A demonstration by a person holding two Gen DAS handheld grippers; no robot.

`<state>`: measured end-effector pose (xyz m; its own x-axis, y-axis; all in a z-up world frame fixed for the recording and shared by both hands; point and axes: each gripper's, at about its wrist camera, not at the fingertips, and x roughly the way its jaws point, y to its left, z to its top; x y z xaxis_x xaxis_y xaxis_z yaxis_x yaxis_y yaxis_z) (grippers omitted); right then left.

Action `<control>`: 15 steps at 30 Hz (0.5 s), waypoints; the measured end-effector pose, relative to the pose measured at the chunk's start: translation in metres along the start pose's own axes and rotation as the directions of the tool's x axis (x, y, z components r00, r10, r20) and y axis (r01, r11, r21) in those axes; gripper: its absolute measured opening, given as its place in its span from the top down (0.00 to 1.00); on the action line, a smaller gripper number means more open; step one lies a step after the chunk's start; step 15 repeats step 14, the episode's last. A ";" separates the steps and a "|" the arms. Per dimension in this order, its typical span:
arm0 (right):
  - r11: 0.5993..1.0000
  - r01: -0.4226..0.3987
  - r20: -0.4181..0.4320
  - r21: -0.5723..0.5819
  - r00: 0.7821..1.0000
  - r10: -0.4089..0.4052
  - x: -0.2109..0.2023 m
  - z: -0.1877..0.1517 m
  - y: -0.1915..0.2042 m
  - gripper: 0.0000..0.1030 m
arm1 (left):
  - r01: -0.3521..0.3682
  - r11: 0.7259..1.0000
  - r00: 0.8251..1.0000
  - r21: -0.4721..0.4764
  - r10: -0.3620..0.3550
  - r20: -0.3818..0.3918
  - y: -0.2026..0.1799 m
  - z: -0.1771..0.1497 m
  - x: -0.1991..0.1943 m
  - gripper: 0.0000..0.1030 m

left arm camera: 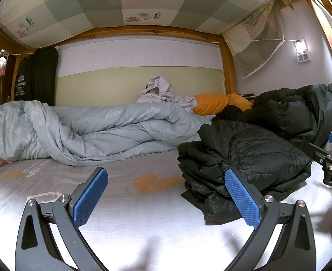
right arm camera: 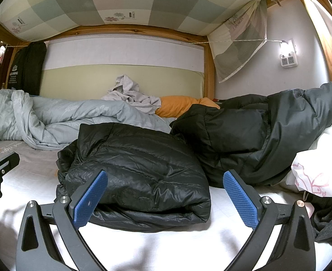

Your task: Fold large clothes

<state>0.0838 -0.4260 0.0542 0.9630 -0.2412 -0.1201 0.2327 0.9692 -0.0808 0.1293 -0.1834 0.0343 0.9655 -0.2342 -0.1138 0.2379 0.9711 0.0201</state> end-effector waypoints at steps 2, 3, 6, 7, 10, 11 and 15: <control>1.000 0.000 -0.001 0.000 1.000 0.000 0.000 0.000 0.000 0.00 | 0.000 1.000 1.000 0.000 0.000 0.001 0.000 0.000 0.000 0.00; 1.000 0.000 -0.001 0.000 1.000 0.000 0.000 0.000 0.000 0.00 | 0.000 1.000 1.000 0.000 0.000 0.001 0.001 0.000 0.000 0.00; 1.000 0.000 -0.001 0.001 1.000 0.000 0.000 0.000 0.000 0.00 | 0.000 1.000 1.000 0.000 0.000 0.001 0.000 0.000 0.000 0.00; 1.000 0.001 -0.001 0.000 1.000 -0.001 0.000 0.000 0.000 0.00 | 0.000 1.000 1.000 0.000 0.000 0.001 0.000 0.000 0.000 0.00; 1.000 0.001 0.000 0.001 1.000 -0.001 0.000 0.000 0.000 0.00 | 0.000 1.000 1.000 0.003 0.000 0.003 0.000 0.000 0.000 0.00; 1.000 0.000 0.000 0.001 1.000 0.000 0.000 0.000 0.000 0.00 | 0.000 1.000 1.000 0.005 0.000 0.004 -0.001 0.000 -0.001 0.00; 1.000 0.000 -0.001 0.002 1.000 0.000 0.000 0.000 0.000 0.00 | 0.000 1.000 1.000 0.005 0.000 0.006 0.000 0.001 0.000 0.00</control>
